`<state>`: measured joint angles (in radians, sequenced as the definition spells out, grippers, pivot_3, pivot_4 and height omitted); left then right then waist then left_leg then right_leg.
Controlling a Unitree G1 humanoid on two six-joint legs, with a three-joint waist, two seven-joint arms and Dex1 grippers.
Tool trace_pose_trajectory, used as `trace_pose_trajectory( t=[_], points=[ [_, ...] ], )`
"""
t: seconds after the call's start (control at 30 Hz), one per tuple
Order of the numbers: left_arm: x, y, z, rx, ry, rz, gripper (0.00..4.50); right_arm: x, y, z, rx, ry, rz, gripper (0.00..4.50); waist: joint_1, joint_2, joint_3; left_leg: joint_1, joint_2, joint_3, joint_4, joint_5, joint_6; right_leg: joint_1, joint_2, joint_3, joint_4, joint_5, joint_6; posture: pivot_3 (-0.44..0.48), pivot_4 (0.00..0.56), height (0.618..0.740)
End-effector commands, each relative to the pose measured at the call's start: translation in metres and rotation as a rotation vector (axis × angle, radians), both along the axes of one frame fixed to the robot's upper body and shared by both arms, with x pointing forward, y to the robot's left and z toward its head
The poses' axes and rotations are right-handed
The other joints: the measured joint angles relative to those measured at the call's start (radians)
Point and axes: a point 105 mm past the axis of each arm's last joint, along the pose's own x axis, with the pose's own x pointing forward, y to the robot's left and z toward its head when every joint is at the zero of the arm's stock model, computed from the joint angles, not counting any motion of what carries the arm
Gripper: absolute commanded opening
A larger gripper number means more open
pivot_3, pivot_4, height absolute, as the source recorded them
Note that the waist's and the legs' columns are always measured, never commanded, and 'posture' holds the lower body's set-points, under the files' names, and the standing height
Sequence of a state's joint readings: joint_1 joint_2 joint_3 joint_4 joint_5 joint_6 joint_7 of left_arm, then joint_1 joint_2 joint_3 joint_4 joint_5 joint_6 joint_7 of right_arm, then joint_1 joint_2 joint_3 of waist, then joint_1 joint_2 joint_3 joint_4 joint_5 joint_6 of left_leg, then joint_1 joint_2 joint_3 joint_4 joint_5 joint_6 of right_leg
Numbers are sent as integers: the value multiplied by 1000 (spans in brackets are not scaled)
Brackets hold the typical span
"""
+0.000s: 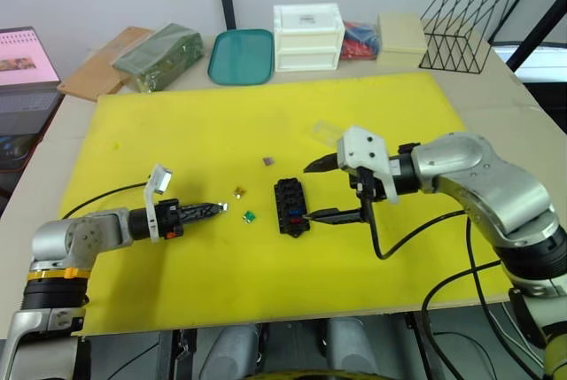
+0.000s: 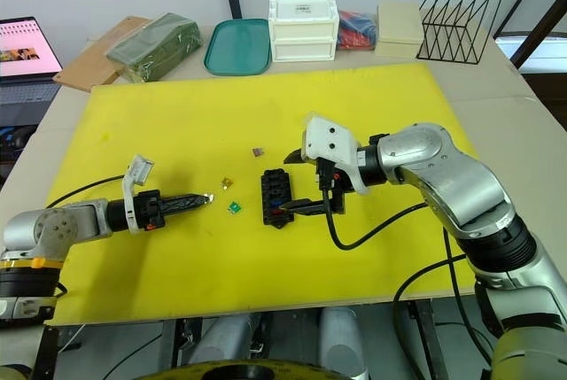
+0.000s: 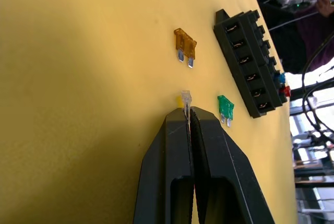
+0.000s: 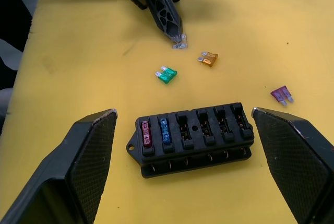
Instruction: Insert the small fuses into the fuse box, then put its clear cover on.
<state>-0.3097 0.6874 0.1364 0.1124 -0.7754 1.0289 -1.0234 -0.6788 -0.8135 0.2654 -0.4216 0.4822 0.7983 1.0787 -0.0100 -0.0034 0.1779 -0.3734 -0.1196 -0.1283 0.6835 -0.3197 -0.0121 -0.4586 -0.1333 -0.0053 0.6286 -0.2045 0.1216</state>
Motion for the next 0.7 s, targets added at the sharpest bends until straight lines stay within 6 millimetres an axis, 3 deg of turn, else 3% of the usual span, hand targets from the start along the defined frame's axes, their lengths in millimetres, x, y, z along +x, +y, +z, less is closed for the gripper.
trace_pose_trajectory(
  t=[0.03, 0.2, 0.33, 0.57, 0.7],
  points=[
    [0, -8, 39, -22, -215, -68, 21, -3, 5, 24, 54, 29, 2, 4402, 0, 0, 0, 0, 0, 0, 0, 0, 0, 0, 0, 0, 0, 0, 0, 0, 150, 740],
    [-10, -32, 68, -47, -363, -185, 21, -10, 11, 44, 114, 218, -13, 4402, 0, -1, 0, -1, 0, 0, 0, 0, 0, 0, 0, 0, -2, 0, 0, 0, 150, 740],
    [-22, -66, 107, -125, -521, -306, 21, -11, 20, 66, 165, 380, -30, 4402, 2, -1, 0, -1, 0, 0, 0, 0, 1, 0, 0, 0, -2, 0, -1, 0, 150, 740],
    [-25, -88, 139, -188, -634, -335, 21, -4, 31, 73, 190, 420, -108, 4402, -2, -1, 0, -2, 0, 0, 0, -1, 1, 0, 0, 0, -2, 0, -1, 0, 150, 740],
    [-27, -90, 141, -191, -637, -339, 0, -3, 32, 75, 204, 421, -114, 3532, -2, -1, 0, -2, 0, 0, 0, -1, 1, -1, 0, 0, -2, 0, -1, 0, 150, 740]
  ],
)
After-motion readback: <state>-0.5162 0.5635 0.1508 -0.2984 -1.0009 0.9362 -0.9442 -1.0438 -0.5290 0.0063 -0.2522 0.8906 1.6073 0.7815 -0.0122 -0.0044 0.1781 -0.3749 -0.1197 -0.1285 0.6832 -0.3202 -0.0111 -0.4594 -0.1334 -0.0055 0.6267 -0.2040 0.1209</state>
